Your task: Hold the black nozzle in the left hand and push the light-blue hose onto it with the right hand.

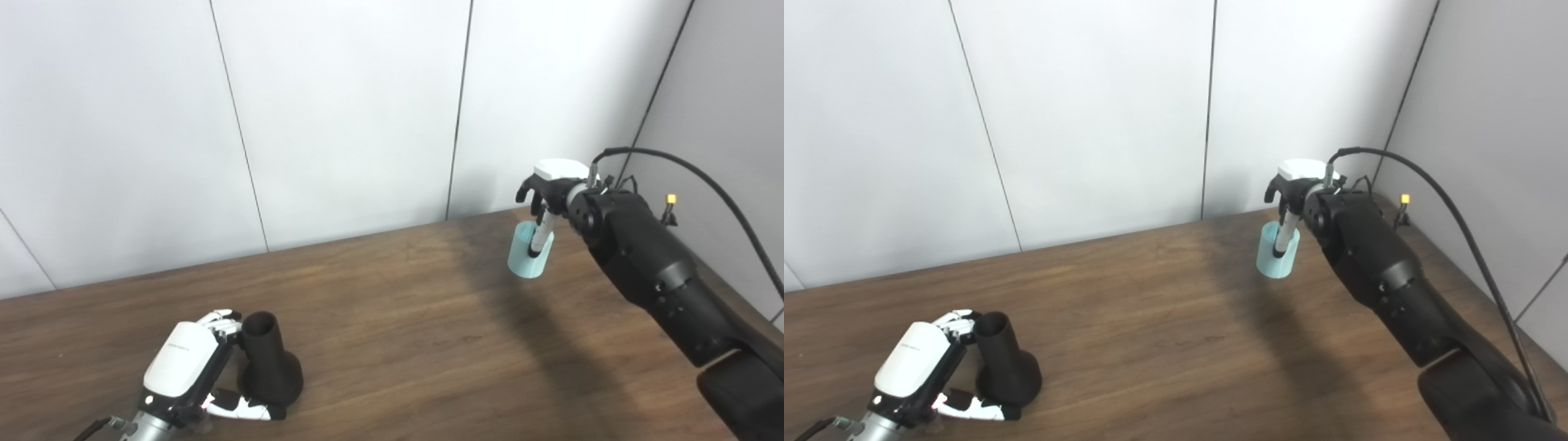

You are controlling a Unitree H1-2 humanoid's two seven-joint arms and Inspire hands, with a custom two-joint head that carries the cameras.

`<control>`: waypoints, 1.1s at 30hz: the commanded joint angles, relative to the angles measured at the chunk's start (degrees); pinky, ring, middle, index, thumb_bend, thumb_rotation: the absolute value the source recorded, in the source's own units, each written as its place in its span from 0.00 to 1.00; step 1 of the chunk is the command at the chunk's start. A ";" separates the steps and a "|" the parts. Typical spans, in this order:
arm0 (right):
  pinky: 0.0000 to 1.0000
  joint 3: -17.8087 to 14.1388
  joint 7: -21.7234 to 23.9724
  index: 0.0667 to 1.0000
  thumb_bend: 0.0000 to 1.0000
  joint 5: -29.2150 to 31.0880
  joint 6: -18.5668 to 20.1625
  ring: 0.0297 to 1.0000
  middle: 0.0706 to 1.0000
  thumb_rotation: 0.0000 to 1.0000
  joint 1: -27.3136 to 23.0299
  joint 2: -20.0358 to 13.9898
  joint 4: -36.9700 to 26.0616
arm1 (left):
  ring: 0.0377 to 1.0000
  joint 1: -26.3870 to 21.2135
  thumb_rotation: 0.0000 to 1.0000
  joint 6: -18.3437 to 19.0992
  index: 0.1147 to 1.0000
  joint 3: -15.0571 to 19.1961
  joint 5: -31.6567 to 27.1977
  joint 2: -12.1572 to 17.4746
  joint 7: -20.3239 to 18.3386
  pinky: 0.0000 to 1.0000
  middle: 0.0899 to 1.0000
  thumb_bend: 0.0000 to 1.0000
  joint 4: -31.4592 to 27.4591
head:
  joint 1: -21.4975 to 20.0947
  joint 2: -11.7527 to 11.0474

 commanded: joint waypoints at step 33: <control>0.40 1.30 3.13 0.72 1.00 -1.79 0.86 0.54 0.63 0.19 -1.41 -4.13 -2.79 | 0.51 9.43 0.00 -1.09 0.46 -2.94 -0.81 -4.19 -0.36 0.76 0.37 0.52 5.02 | 0.10 0.61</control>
